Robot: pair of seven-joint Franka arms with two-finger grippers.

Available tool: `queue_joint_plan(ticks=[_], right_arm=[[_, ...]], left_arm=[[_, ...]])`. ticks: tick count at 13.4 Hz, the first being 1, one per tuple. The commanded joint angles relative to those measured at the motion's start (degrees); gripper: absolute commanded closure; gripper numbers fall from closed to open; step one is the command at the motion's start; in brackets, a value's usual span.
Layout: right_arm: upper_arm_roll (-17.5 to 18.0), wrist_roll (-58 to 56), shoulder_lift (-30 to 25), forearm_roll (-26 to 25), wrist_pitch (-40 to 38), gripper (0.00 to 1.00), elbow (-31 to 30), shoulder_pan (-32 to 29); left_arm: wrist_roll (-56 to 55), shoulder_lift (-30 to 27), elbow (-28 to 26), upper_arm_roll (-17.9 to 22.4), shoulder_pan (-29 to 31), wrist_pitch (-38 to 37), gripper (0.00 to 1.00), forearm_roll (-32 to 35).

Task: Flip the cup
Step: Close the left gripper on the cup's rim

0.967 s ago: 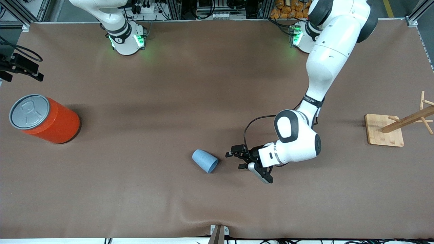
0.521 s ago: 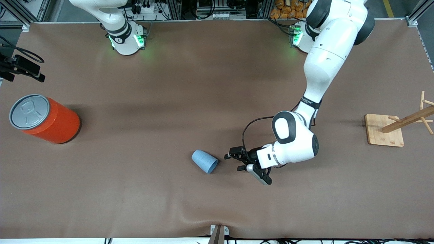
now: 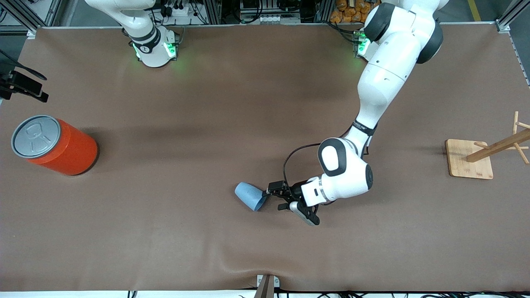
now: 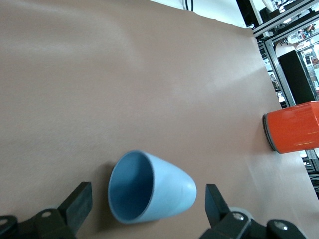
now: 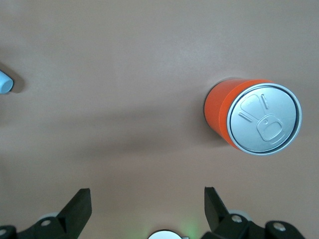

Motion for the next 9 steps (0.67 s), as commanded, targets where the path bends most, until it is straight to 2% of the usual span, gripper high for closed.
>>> queue_joint_plan(ticks=[1, 9], right_arm=[[0.85, 0.83, -0.63, -0.17, 0.37, 0.00, -0.37, 0.01], [0.85, 0.83, -0.63, 0.19, -0.24, 0.00, -0.46, 0.45]], left_arm=[[0.19, 2.82, 4.06, -0.07, -1.69, 1.78, 0.00, -1.42], [0.27, 4.85, 5.11, -0.16, -4.33, 5.30, 0.00, -3.09]])
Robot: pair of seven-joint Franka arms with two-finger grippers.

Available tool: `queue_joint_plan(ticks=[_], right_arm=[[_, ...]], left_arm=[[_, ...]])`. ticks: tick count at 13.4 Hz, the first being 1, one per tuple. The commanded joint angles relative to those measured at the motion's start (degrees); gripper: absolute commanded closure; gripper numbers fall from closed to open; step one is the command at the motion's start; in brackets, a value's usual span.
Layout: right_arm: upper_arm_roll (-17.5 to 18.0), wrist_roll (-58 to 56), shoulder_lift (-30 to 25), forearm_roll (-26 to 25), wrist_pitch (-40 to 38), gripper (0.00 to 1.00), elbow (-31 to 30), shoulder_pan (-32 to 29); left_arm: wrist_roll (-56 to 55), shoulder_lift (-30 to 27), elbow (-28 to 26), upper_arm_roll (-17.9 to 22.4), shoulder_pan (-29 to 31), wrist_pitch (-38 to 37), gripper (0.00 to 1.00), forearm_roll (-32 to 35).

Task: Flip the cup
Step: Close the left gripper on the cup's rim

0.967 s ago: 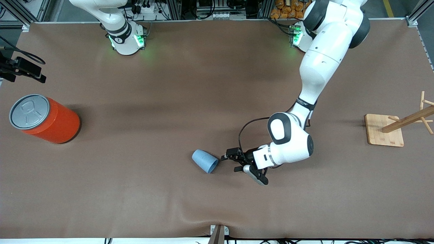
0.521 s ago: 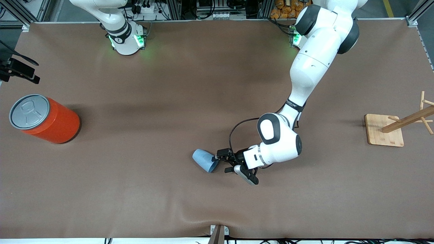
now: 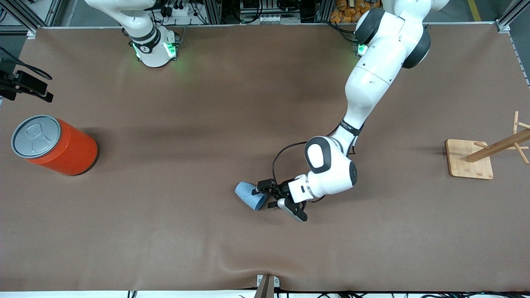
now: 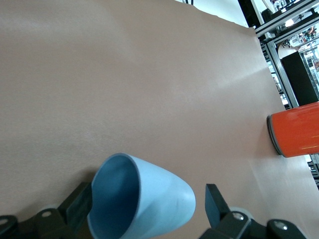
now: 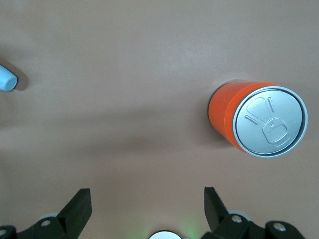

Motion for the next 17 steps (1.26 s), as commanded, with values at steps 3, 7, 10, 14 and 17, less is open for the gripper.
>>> queue_joint_plan(ticks=[3, 7, 10, 14, 17], right_arm=[[0.06, 0.83, -0.63, 0.11, -0.18, 0.00, -0.46, 0.05], [0.06, 0.83, -0.63, 0.11, -0.18, 0.00, -0.46, 0.05], [0.06, 0.83, -0.63, 0.11, -0.18, 0.00, -0.46, 0.05], [0.06, 0.83, -0.63, 0.11, -0.18, 0.00, -0.46, 0.05], [0.06, 0.83, -0.55, 0.11, -0.18, 0.00, -0.46, 0.05]], left_arm=[[0.10, 1.78, 3.13, -0.10, -1.03, 1.13, 0.00, -1.51], [0.45, 1.60, 2.95, 0.25, -2.61, 2.09, 0.00, -1.86], [0.89, 1.08, 2.60, 0.78, -2.26, 2.09, 0.47, -1.78], [0.98, 1.08, 2.07, 0.96, -2.35, 2.09, 0.80, -1.69], [2.29, 1.25, 1.72, 1.04, -2.35, 2.09, 0.80, -1.60]])
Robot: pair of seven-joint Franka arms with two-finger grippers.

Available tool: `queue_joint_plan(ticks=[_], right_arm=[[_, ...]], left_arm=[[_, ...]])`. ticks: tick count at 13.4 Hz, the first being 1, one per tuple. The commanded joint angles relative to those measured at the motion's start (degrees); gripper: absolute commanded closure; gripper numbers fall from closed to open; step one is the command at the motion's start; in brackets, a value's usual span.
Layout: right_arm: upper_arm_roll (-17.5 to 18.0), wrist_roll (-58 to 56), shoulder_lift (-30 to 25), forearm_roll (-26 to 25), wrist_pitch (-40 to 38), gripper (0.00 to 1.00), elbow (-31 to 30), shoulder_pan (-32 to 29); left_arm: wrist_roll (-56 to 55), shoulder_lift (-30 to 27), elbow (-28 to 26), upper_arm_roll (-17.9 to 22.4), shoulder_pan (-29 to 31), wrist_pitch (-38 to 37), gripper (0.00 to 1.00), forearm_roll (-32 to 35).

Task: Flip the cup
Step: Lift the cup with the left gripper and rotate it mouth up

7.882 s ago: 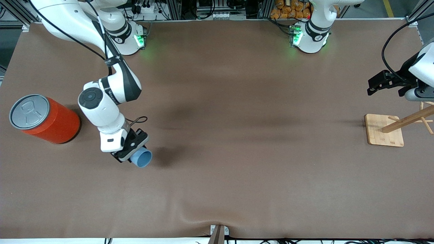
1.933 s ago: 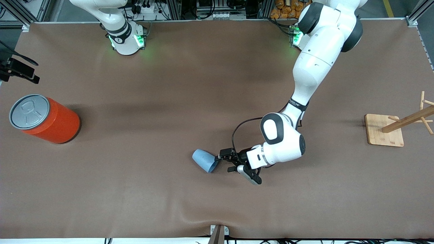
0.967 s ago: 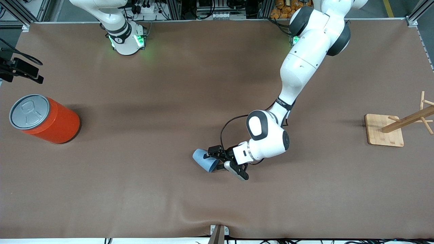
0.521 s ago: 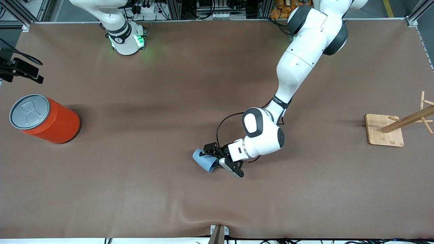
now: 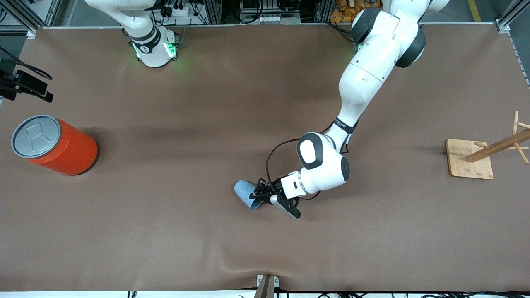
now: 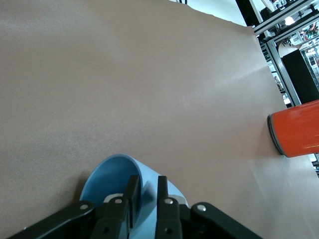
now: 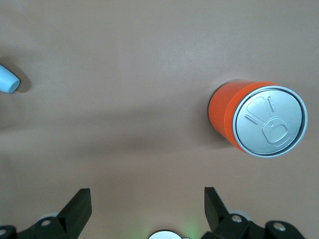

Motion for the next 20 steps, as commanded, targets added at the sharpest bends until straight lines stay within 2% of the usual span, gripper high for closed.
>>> queue_joint_plan(ticks=[1, 2, 3, 8, 15, 16, 17, 20], right_arm=[[0.08, 0.83, -0.63, 0.11, -0.16, 0.00, -0.46, 0.05], [0.08, 0.83, -0.63, 0.11, -0.16, 0.00, -0.46, 0.05], [0.08, 0.83, -0.55, 0.11, -0.16, 0.00, -0.46, 0.05], [0.16, 0.83, -0.55, 0.11, -0.07, 0.00, -0.46, 0.05], [0.08, 0.83, -0.55, 0.11, 0.02, 0.00, -0.46, 0.05], [0.08, 0.83, -0.55, 0.11, 0.02, 0.00, -0.46, 0.05], [0.08, 0.83, -0.55, 0.11, 0.02, 0.00, -0.46, 0.14], [0.08, 0.83, -0.55, 0.11, 0.02, 0.00, -0.46, 0.05]], left_arm=[[2.66, 0.98, 0.70, 0.26, -0.22, 0.43, 0.81, -1.18], [2.84, 0.98, 0.70, 0.26, -0.13, 0.43, 0.87, -1.18], [2.84, 0.89, 0.70, 0.26, -0.22, 0.43, 0.99, -1.18], [1.01, -0.86, 0.70, 0.18, 0.48, -0.19, 1.00, -1.35], [-11.02, -5.43, 0.52, 0.52, -0.13, -1.50, 1.00, -0.21], [-13.92, -7.35, -0.35, 0.53, -0.31, -2.12, 1.00, 1.53], [-18.47, -8.33, -0.45, 0.44, -0.13, -2.12, 1.00, 6.16], [-35.61, -11.15, -0.45, 0.35, 0.04, -2.47, 1.00, 23.63]])
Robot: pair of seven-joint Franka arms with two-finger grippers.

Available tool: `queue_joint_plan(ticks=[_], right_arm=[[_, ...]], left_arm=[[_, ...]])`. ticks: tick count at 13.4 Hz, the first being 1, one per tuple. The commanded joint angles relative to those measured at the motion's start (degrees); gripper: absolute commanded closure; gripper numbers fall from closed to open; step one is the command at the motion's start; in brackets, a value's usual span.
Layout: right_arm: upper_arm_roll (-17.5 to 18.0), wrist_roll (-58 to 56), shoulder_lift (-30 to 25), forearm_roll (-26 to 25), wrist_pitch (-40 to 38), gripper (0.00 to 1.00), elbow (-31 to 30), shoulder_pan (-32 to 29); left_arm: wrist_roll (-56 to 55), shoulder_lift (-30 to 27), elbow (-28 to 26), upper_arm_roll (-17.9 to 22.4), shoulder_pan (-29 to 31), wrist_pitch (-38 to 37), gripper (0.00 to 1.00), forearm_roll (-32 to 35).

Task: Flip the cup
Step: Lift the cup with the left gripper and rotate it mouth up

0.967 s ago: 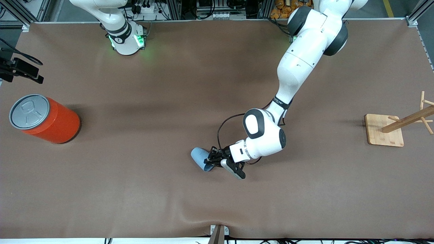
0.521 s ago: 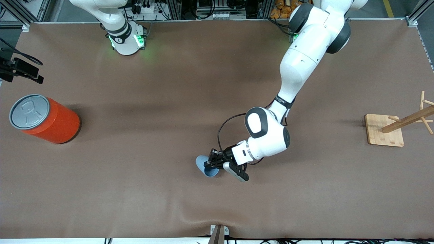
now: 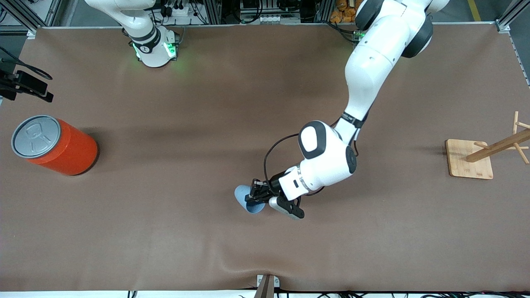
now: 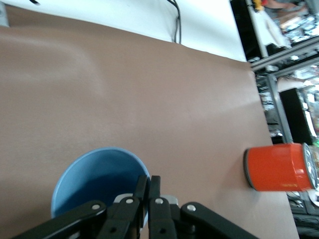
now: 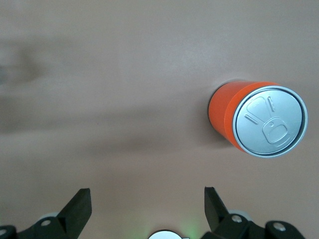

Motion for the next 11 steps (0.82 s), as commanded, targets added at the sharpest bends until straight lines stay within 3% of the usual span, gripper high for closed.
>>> queue_joint_plan(ticks=[1, 6, 11], right_arm=[[0.08, 0.83, -0.55, 0.11, -0.08, 0.00, -0.44, 0.05], [0.08, 0.83, -0.55, 0.11, 0.01, 0.00, -0.44, 0.14], [0.16, 0.83, -0.55, 0.11, 0.10, 0.00, -0.44, 0.14]], left_arm=[[-9.54, -4.14, -2.36, 0.31, 0.18, -2.32, 1.00, 11.99], [-14.14, -9.59, -4.81, 0.48, 2.37, -14.18, 1.00, 23.71], [-14.05, -20.74, -19.29, 0.48, 5.88, -17.62, 1.00, 31.19]])
